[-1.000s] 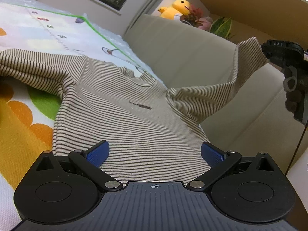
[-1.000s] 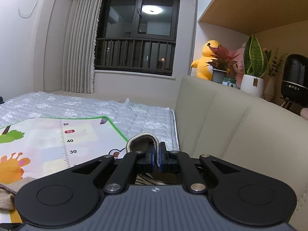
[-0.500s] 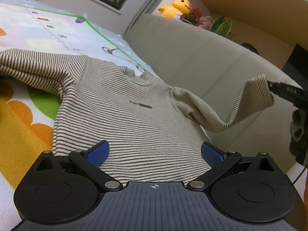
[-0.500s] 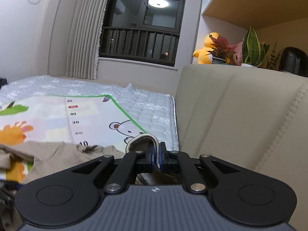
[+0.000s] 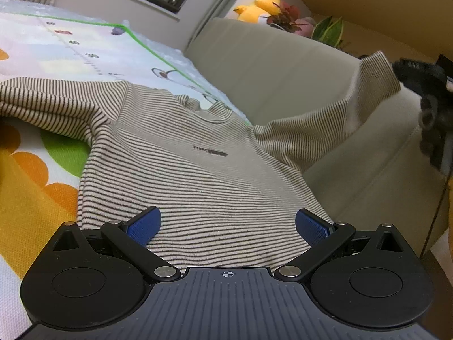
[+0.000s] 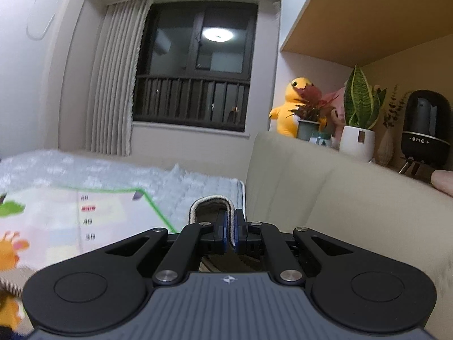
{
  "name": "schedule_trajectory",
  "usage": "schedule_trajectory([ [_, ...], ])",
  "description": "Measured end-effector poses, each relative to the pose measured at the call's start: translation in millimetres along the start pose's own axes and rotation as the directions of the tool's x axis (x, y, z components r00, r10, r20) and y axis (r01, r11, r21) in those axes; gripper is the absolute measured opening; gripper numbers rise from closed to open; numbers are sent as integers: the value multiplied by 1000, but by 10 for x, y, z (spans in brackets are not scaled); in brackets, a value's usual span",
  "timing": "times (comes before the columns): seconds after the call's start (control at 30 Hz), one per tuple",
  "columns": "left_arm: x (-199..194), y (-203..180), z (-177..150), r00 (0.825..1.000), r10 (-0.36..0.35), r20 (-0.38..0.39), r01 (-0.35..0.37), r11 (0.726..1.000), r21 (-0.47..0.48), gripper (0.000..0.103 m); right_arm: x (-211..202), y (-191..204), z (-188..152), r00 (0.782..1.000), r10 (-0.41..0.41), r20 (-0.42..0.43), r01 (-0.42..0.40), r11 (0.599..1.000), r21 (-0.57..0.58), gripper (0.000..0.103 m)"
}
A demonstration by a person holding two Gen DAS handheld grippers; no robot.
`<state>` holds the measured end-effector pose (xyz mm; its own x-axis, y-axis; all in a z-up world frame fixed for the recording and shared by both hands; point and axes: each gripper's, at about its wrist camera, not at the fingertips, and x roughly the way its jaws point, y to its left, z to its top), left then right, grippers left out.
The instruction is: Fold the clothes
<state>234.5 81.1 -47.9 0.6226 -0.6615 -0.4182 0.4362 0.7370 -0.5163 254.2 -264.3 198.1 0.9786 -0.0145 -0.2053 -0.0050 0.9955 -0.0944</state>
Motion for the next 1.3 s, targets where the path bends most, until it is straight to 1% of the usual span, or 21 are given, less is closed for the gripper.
schedule_trajectory([
  [0.17,-3,-8,0,1000,5,-1,-5,1000,4,103,1,-29,58,1000,11,19,-12,1000,18,4],
  [0.37,-11,-4,-4,1000,2,4,-2,1000,-1,103,31,-13,101,1000,6,5,-6,1000,15,4],
  [0.47,-23,-13,-16,1000,3,8,-3,1000,-1,103,63,26,144,1000,19,-9,-19,999,26,4],
  [0.5,-29,-13,-18,1000,3,10,-3,1000,-2,103,61,48,164,999,35,-11,-34,999,35,4],
  [0.57,-44,0,-22,1000,-3,17,4,1000,-10,103,28,117,200,996,94,-13,-93,994,53,4],
  [0.67,-58,15,-21,1000,-12,20,13,1000,-19,103,-60,309,249,983,183,0,-183,982,41,5],
  [0.7,-61,19,-21,1000,-14,21,15,1000,-21,103,-83,372,270,979,204,5,-204,978,31,8],
  [0.77,-68,23,-20,1000,-18,25,19,1000,-24,103,-104,472,309,971,239,17,-239,971,15,18],
  [0.8,-71,27,-21,999,-21,27,22,999,-26,103,-111,521,325,967,254,21,-254,967,6,27],
  [0.83,-75,30,-21,999,-23,29,24,999,-29,103,-97,558,321,966,256,19,-256,967,-8,32],
  [0.87,-77,35,-22,999,-26,31,27,999,-32,103,-79,592,314,966,258,15,-258,966,-19,32],
  [0.93,-82,45,-25,999,-32,35,33,999,-37,103,-6,620,258,965,263,-11,-263,964,-25,32],
  [1.03,-90,61,-24,999,-38,38,40,998,-44,103,128,621,77,964,254,-80,-258,965,-40,32],
  [1.13,-95,71,-23,998,-43,40,45,998,-49,103,354,667,-243,953,225,-202,-244,967,-71,32],
  [1.2,-98,70,-22,998,-44,41,46,998,-49,103,479,697,-478,938,207,-277,-238,968,-85,32],
  [1.3,-97,74,-23,998,-46,43,48,998,-51,103,474,750,-866,889,267,-373,-316,946,-76,32],
])
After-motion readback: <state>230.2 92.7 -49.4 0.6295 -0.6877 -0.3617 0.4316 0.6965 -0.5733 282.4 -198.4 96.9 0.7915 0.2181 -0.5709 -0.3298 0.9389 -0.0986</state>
